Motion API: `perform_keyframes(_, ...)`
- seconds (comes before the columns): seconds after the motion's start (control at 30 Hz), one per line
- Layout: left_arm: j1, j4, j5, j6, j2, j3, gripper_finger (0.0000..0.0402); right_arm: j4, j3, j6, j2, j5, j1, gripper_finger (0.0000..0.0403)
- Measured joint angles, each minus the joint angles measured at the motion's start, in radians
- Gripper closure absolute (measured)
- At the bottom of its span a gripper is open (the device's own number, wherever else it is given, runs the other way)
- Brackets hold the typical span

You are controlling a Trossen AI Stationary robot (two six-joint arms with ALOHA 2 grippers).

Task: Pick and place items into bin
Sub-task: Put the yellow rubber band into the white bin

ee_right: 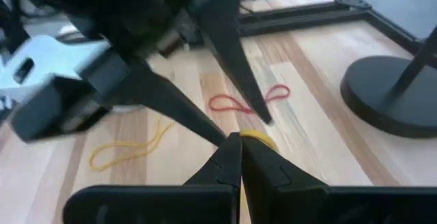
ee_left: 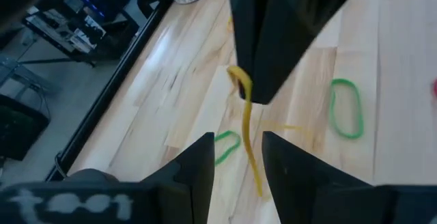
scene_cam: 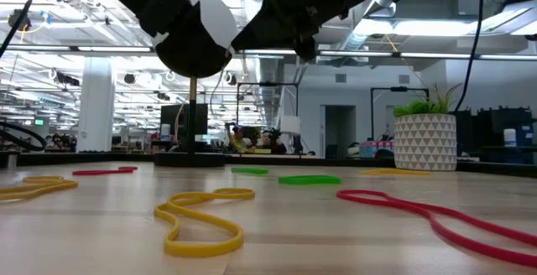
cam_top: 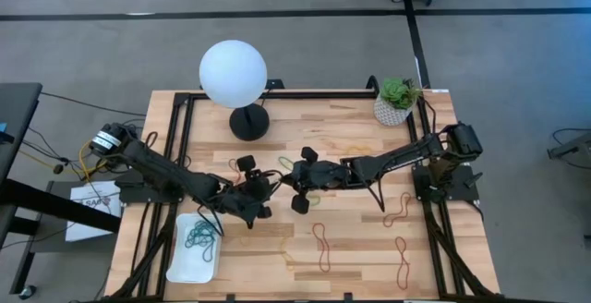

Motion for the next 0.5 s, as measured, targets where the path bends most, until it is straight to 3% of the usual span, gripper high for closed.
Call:
perform_keyframes(0.33,0.044,0.002,0.012,0.023,0.0,0.0,0.0294,0.126,0.0,-0.068,0.001,-0.097,0.0,0.0403)
perform_keyframes(0.5,0.033,-0.025,0.039,0.033,0.0,0.0,0.0357,0.065,0.0,0.002,0.001,-0.063,-0.003,0.0397)
